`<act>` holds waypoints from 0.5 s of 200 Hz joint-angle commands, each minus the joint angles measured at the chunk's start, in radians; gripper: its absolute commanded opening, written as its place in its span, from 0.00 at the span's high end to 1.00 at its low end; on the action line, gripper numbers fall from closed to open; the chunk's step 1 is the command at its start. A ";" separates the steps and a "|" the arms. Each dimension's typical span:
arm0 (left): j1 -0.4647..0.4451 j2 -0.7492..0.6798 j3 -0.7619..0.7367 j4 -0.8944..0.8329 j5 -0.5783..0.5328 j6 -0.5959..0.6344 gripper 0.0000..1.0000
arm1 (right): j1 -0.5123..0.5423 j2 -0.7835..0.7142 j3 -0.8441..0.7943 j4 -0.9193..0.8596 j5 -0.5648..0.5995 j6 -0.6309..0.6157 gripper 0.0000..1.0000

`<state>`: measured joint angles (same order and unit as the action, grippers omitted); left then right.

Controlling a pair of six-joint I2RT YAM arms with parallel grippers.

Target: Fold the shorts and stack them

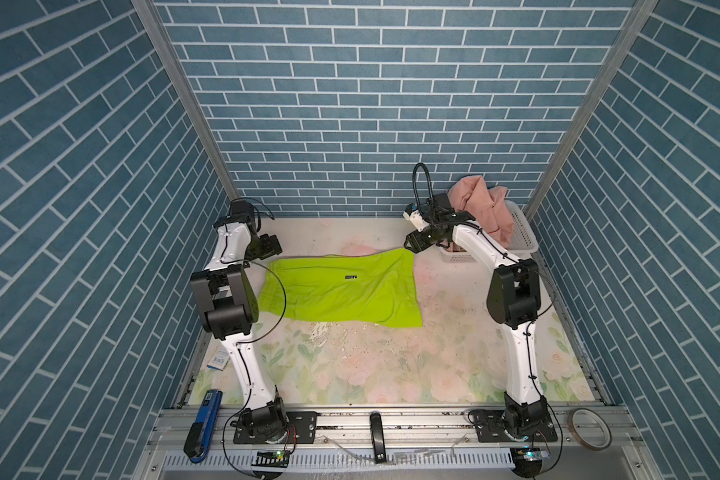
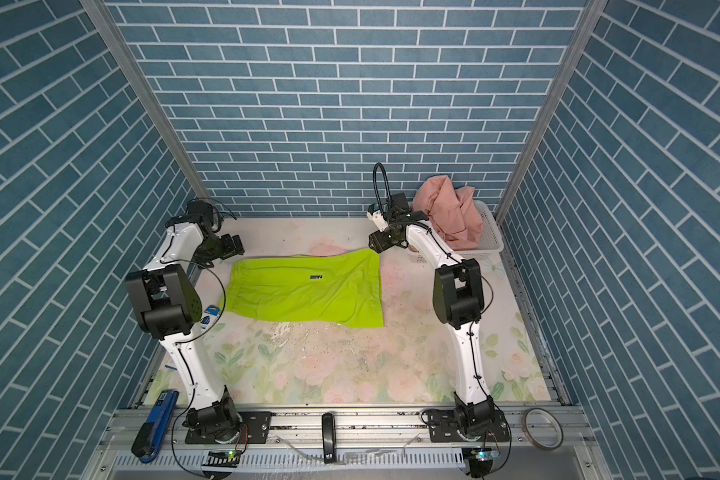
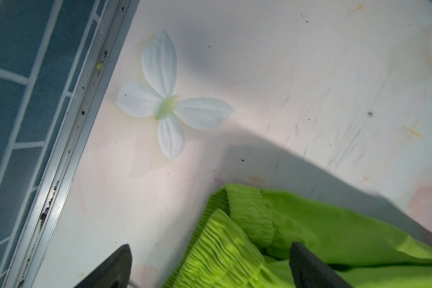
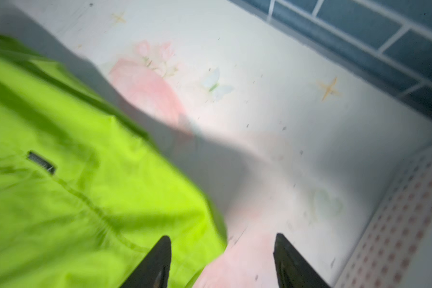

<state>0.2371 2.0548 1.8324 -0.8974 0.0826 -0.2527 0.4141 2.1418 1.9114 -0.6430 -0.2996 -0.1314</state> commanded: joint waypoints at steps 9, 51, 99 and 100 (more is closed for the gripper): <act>0.002 -0.177 -0.120 -0.009 0.025 -0.008 0.00 | 0.005 -0.349 -0.369 0.110 -0.085 0.223 0.31; 0.001 -0.337 -0.317 0.061 0.063 -0.043 0.00 | 0.018 -0.640 -0.903 0.328 -0.120 0.439 0.19; -0.034 -0.480 -0.467 0.137 0.162 -0.083 0.00 | 0.046 -0.663 -1.124 0.552 -0.137 0.506 0.14; -0.035 -0.483 -0.470 0.140 0.162 -0.083 0.00 | 0.047 -0.661 -1.125 0.557 -0.140 0.507 0.15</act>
<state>0.2245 1.6428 1.4143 -0.8078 0.1936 -0.3084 0.4484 1.4734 0.8185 -0.2745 -0.4007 0.2943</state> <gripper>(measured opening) 0.996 0.854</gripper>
